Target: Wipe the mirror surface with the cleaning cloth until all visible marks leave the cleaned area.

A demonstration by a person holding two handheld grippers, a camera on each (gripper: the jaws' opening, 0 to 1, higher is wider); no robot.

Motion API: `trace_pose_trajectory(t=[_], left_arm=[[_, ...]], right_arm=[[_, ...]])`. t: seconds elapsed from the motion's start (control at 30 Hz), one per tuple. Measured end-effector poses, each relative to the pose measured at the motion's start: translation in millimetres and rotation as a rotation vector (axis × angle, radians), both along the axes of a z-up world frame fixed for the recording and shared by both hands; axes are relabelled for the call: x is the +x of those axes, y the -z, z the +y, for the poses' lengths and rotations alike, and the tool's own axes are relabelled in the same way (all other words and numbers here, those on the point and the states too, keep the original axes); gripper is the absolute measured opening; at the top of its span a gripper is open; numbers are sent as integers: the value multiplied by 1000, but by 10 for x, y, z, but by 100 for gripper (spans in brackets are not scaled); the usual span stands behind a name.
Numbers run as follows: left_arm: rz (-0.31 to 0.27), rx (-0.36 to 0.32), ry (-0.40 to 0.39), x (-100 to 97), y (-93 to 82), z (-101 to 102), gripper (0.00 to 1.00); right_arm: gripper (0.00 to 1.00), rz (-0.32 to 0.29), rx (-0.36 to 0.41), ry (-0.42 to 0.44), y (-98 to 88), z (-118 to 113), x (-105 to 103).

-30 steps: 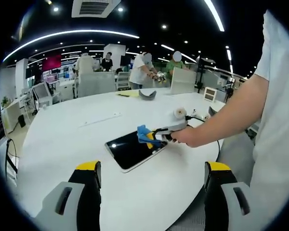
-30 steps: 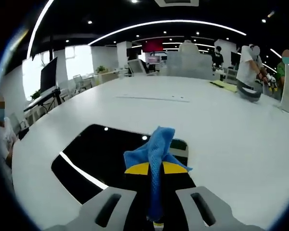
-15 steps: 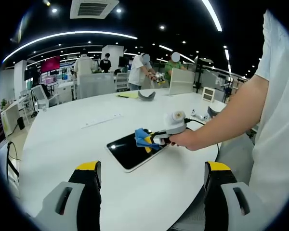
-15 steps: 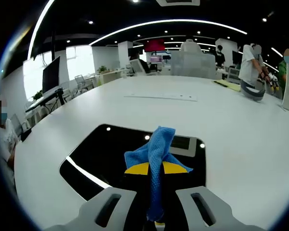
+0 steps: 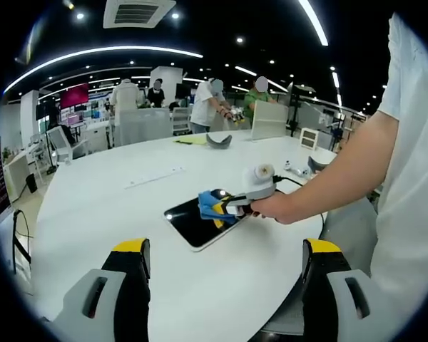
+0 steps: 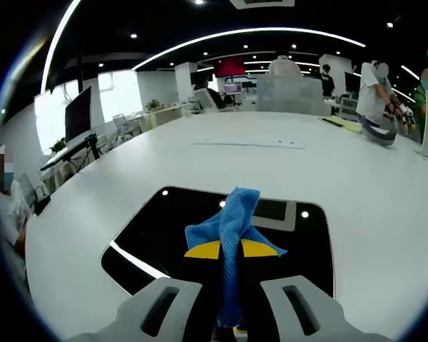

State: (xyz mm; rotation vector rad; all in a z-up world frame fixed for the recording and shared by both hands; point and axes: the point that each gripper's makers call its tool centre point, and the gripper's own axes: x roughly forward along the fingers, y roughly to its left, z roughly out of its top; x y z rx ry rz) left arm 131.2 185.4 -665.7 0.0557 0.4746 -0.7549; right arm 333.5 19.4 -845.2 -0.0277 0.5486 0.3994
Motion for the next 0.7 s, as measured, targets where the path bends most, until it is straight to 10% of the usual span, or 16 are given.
trace_pose_trajectory(t=[0.7], left_arm=[[-18, -9, 5, 30, 3, 294, 88]], right_arm=[[3, 15, 25, -26, 10, 508, 20]])
